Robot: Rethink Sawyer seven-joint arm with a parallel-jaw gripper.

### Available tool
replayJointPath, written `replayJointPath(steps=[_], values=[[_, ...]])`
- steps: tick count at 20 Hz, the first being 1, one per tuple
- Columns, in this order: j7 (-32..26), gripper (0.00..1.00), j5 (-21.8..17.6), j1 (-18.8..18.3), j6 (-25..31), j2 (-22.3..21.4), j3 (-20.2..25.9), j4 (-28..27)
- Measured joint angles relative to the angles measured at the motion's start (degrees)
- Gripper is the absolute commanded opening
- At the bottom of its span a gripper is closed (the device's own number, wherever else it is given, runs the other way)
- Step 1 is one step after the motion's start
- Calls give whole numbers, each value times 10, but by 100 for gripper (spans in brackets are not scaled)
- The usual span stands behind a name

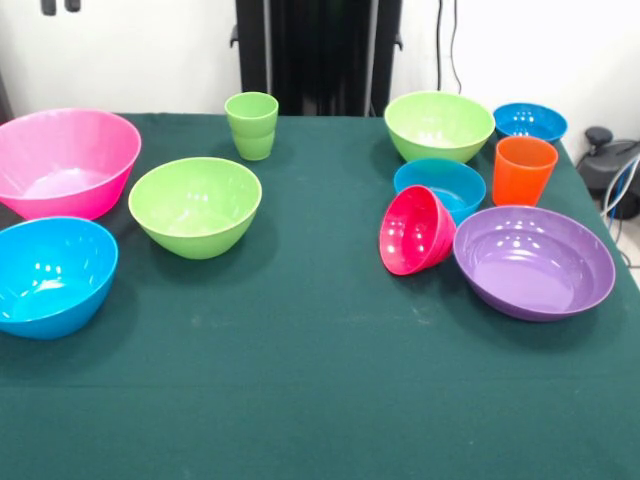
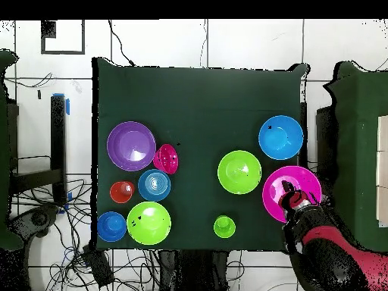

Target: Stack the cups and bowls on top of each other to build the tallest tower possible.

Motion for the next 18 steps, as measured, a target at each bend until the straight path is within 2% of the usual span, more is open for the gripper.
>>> replayJointPath(steps=[5, 10, 11, 18], values=[[0, 100, 0, 10, 31, 0, -2, 0], [0, 100, -7, 41, 61, 9, -27, 0], [0, 100, -18, 57, 61, 17, -43, 0], [0, 100, -76, 111, 61, 54, -109, -5]])
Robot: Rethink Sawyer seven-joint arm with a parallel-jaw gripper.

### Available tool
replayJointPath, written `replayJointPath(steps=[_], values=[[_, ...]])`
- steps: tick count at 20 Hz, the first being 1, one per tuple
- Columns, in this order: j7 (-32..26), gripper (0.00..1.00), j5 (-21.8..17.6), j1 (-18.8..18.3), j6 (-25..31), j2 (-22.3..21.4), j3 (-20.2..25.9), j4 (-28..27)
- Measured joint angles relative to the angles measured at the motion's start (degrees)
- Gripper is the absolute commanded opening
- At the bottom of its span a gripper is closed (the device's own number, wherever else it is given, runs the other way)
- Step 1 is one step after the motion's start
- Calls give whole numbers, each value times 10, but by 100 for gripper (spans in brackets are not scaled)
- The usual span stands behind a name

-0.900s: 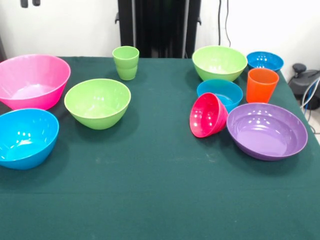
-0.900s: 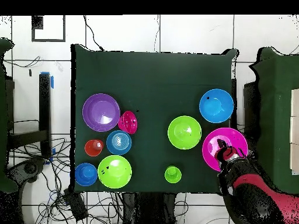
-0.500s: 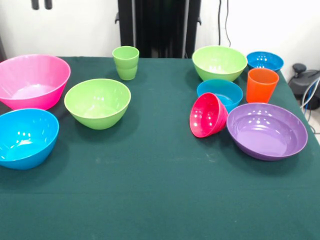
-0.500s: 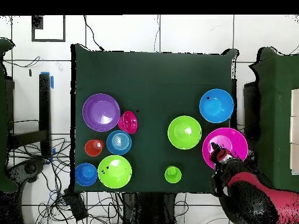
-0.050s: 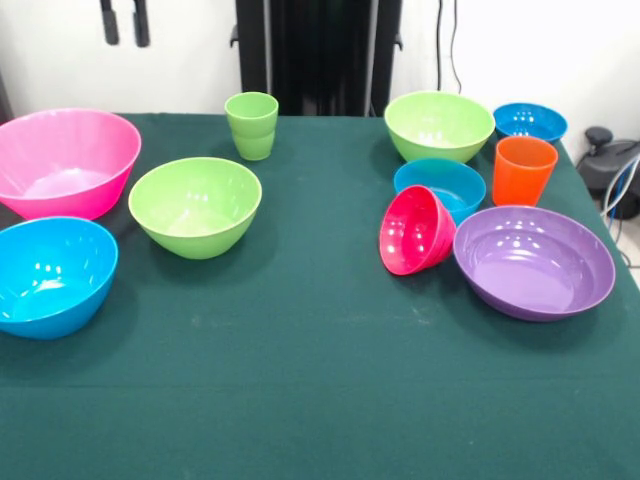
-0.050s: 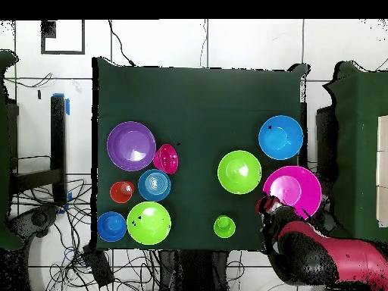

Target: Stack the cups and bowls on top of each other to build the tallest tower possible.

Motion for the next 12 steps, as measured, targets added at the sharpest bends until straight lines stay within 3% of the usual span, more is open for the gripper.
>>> replayJointPath(steps=[8, 12], values=[[0, 100, -51, 42, 0, 70, -84, -28], [0, 100, -60, 45, 0, 103, -109, -50]])
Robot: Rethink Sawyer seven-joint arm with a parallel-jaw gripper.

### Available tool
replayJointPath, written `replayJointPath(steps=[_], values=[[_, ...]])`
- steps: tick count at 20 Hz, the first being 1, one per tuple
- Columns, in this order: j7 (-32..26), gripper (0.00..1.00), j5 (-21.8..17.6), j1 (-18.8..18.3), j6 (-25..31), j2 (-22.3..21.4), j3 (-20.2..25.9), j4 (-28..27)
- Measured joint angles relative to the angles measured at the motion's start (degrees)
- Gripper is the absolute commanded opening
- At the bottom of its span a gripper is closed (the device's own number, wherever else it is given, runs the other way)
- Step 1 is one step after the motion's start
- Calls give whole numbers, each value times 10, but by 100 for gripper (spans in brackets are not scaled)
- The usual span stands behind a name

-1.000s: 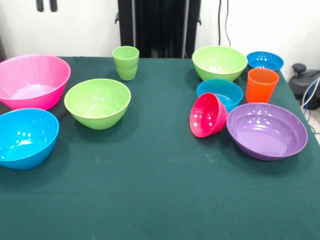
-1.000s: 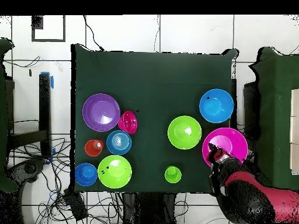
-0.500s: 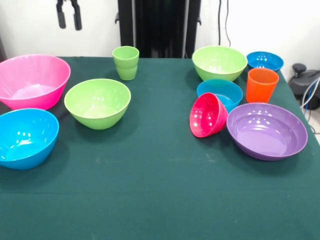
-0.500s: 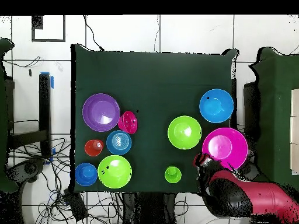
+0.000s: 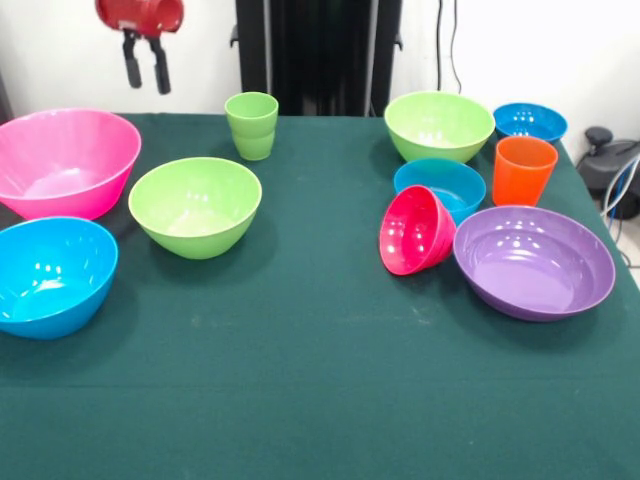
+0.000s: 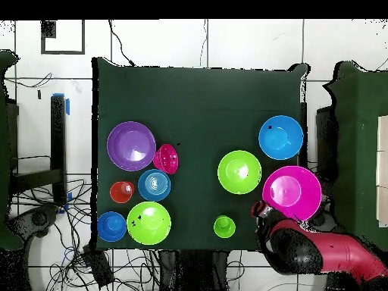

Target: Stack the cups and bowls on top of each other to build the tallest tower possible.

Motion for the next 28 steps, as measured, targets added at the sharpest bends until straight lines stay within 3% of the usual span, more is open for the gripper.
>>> replayJointPath(steps=[9, 28], values=[[0, 100, -14, 5, 0, 78, -47, -69], [0, 100, -15, 26, -26, 166, -98, -145]])
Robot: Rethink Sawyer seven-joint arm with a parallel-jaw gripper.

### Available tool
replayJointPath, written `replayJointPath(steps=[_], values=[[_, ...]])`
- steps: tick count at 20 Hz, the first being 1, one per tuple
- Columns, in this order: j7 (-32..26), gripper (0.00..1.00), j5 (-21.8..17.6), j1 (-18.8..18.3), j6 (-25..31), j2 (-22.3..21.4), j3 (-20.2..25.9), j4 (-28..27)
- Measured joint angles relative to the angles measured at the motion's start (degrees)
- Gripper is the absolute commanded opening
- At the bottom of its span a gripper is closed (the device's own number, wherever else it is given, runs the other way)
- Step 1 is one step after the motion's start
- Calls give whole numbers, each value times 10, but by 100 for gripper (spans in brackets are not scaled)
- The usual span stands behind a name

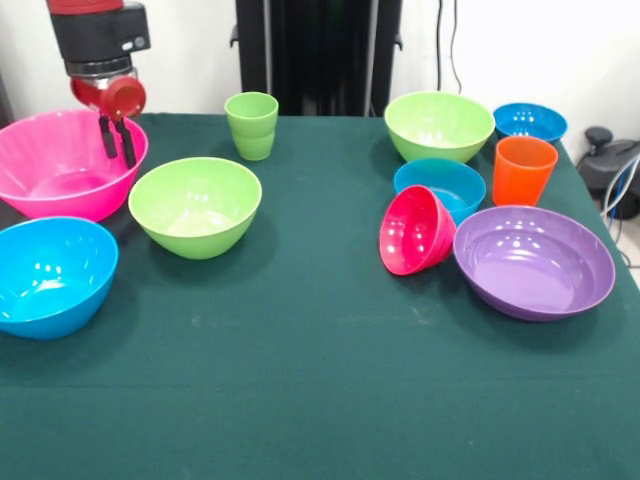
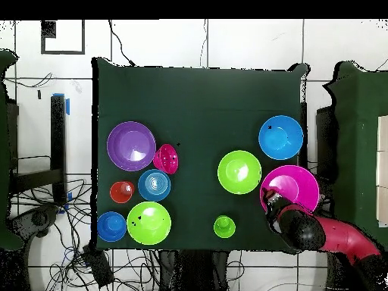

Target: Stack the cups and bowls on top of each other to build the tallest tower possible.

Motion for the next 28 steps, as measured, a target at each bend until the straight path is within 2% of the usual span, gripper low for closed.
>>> replayJointPath(steps=[5, 18, 28], values=[[0, 100, 0, -1, -5, 6, 0, 0], [0, 100, 2, -35, -5, -20, 28, 18], [0, 100, 28, -81, 6, -81, 81, 48]])
